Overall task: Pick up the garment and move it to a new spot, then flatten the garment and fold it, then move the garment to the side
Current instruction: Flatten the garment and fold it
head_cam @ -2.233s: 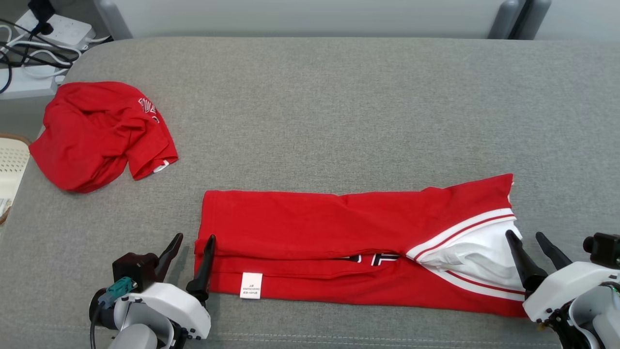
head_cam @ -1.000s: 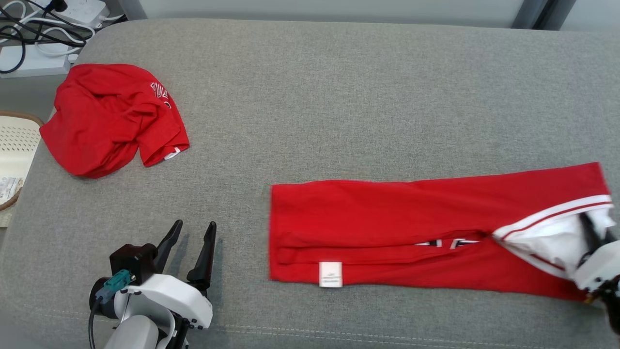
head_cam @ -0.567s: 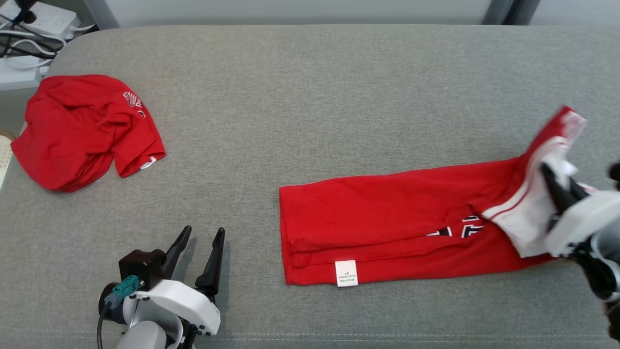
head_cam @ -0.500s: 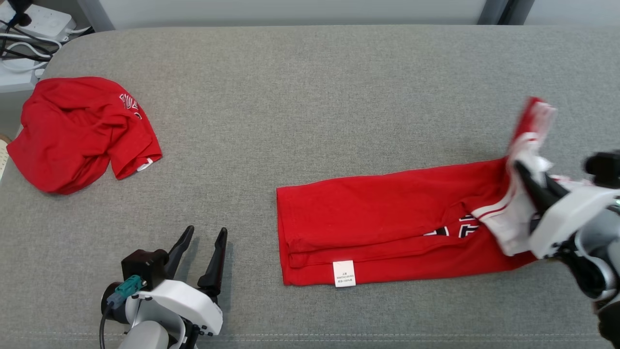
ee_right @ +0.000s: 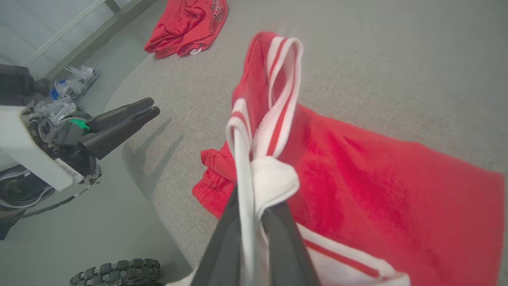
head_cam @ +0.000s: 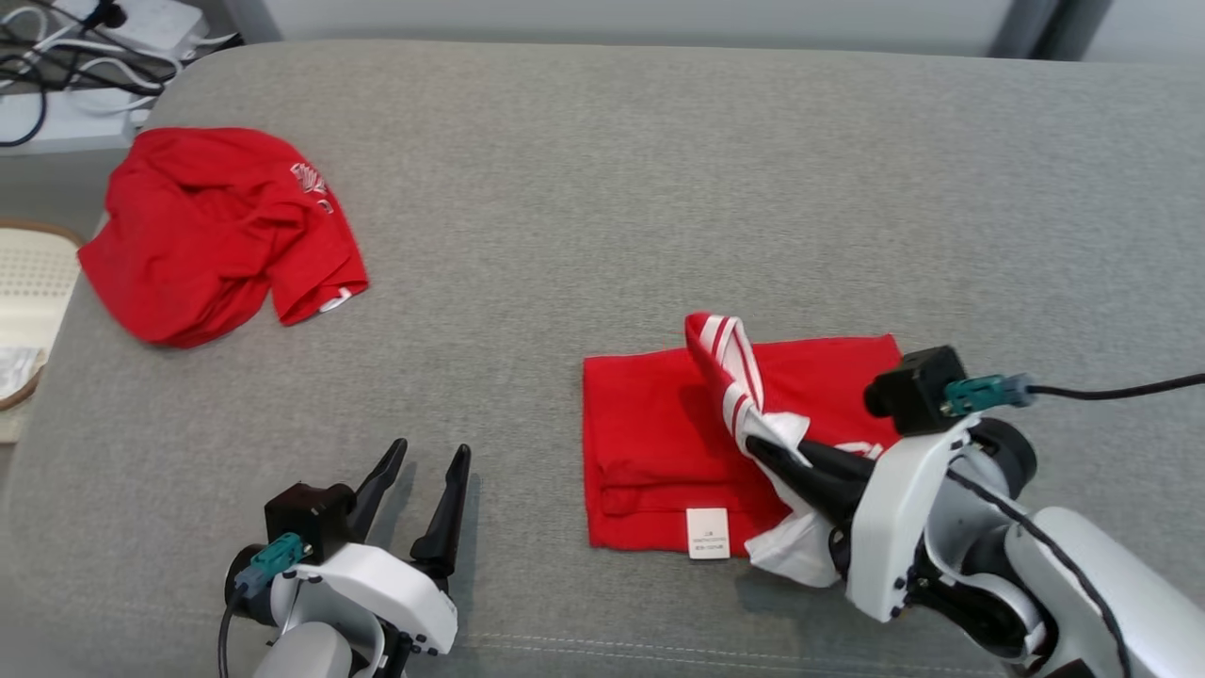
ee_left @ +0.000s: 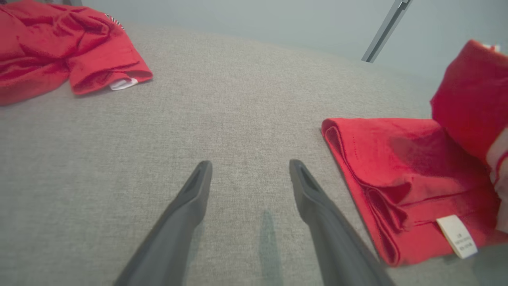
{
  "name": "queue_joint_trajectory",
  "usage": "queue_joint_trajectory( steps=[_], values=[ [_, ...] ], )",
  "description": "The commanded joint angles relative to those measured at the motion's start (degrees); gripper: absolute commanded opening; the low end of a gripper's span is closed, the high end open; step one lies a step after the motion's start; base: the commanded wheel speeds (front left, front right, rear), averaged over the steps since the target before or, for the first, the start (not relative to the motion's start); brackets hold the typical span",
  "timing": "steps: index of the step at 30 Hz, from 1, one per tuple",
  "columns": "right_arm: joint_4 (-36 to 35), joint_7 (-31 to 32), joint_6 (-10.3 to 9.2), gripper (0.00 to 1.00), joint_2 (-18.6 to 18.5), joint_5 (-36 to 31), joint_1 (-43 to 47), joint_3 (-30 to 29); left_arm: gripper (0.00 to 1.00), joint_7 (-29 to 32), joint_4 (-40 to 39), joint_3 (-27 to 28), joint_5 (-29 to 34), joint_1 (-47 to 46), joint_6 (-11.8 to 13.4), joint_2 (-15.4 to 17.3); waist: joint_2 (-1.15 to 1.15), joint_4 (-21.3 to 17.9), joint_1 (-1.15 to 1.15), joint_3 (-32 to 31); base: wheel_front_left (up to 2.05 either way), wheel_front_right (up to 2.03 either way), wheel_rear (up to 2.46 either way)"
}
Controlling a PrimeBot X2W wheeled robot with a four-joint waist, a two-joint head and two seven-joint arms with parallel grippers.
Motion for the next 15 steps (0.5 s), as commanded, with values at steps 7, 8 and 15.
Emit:
queue_joint_trajectory(
  steps=[7, 8, 15],
  values=[
    [3.67, -2.73, 0.00, 0.00, 2.33, -1.18, -2.40, 3.15, 1.00, -0.35, -1.55, 0.71, -0.91, -2.57, -0.40, 0.55, 0.00, 3.96, 0.00, 0.76, 0.00, 0.00, 0.00],
    [4.36, -3.14, 0.00, 0.00, 2.70, -1.17, -2.77, 3.46, 1.00, -0.35, -1.55, 0.68, -0.97, -2.56, -0.40, 0.55, 0.00, 4.18, 0.00, 0.82, 0.00, 0.00, 0.00],
    [9.21, -6.74, 0.00, 0.00, 4.00, -1.39, -5.77, 5.82, 1.00, -0.35, -1.90, 0.31, -1.11, -2.47, -0.40, 0.39, 0.00, 5.21, 0.00, 1.26, 0.00, 0.00, 0.00]
  ],
)
